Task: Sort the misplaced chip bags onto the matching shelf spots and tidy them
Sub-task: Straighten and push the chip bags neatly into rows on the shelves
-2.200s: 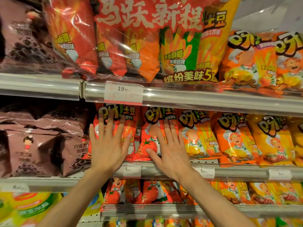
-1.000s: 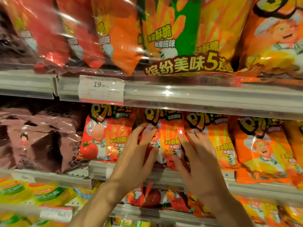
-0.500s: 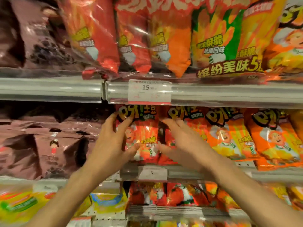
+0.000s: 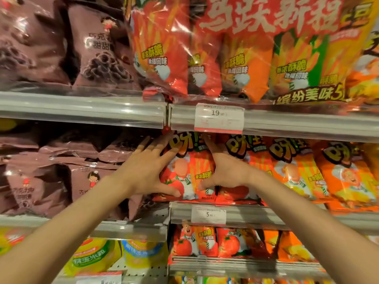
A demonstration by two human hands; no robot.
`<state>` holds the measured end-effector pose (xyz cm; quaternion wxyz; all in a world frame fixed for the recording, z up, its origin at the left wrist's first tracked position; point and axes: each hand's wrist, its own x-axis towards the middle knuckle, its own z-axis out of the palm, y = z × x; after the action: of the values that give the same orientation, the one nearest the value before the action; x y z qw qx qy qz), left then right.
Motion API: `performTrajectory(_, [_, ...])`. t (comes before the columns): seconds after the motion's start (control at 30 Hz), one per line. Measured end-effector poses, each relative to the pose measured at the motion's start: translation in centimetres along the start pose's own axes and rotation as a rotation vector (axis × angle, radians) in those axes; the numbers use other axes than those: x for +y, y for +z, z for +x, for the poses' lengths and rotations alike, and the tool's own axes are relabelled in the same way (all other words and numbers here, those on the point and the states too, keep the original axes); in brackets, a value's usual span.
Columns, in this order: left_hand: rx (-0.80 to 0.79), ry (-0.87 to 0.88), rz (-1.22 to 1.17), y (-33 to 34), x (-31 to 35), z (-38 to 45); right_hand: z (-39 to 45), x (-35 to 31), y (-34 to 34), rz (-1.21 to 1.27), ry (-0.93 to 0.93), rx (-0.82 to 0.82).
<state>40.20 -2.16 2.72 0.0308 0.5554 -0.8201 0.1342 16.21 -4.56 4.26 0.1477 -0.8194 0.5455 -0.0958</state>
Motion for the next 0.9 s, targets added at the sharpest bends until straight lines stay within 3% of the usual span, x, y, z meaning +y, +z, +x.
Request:
performTrajectory(0.2, [0.045, 0.096, 0.007, 0.9, -0.3, 0.3, -1.0, -0.1, 0.5, -0.037, 0.071, 0.03])
performTrajectory(0.53, [0.041, 0.045, 0.016, 0.7, 0.3, 0.8, -0.5, 0.0, -0.2, -0.127, 0.069, 0.01])
performTrajectory(0.7, [0.205, 0.128, -0.013, 1.1, -0.3, 0.9, -1.5, -0.1, -0.1, -0.199, 0.07, 0.029])
performTrajectory(0.9, [0.126, 0.058, 0.058, 1.7, -0.8, 1.0, -1.6, -0.5, 0.5, -0.246, 0.026, 0.021])
